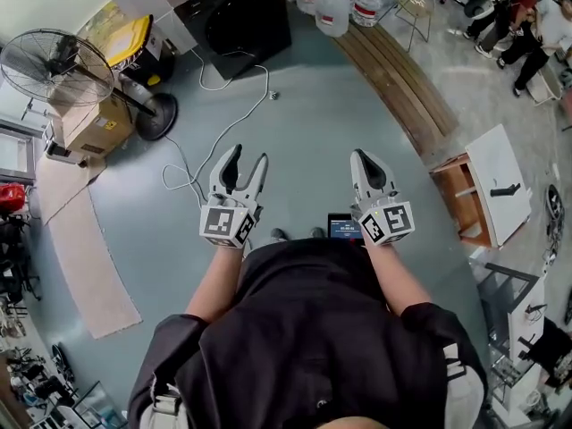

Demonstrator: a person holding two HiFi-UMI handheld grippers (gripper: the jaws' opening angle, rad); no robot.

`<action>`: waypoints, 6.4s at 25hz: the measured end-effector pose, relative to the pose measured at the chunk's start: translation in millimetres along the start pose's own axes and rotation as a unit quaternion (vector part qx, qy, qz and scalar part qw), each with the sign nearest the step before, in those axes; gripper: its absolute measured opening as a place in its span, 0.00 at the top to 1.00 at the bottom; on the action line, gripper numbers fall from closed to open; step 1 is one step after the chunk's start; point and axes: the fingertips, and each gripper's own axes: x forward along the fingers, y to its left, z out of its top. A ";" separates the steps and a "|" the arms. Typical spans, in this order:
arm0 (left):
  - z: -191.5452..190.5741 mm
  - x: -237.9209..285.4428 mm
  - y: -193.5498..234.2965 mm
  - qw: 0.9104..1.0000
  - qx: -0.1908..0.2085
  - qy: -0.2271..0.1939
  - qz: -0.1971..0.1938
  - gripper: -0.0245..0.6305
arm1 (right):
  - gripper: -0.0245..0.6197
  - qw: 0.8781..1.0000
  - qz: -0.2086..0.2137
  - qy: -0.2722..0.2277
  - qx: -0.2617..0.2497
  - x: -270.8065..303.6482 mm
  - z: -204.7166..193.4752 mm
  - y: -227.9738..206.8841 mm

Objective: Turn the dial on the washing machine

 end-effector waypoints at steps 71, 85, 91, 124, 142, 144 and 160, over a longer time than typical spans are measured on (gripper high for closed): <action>6.6 467.8 189.5 0.997 0.039 0.055 -0.041 0.69 | 0.96 0.999 0.027 0.034 0.003 443.8 41.3 -280.8; 13.2 617.2 166.1 0.997 0.025 0.068 -0.021 0.69 | 0.96 0.999 0.042 0.012 0.022 505.8 77.6 -424.4; 7.2 646.6 191.8 0.998 0.000 0.061 -0.017 0.69 | 0.96 0.999 0.037 0.014 0.019 525.5 73.0 -441.8; -20.1 884.1 394.7 0.990 -0.113 0.057 0.057 0.65 | 0.96 0.994 0.076 0.067 -0.034 848.4 99.3 -548.5; -76.1 898.9 503.9 0.942 -0.162 0.111 0.273 0.63 | 0.96 0.951 0.281 0.129 -0.025 1043.9 54.0 -526.2; -81.9 903.6 511.4 0.933 -0.169 0.107 0.299 0.63 | 0.96 0.941 0.310 0.133 -0.034 1065.6 58.2 -524.1; -132.7 923.8 533.8 0.871 -0.173 0.110 0.447 0.60 | 0.96 0.834 0.519 0.183 -0.044 1149.6 45.4 -477.9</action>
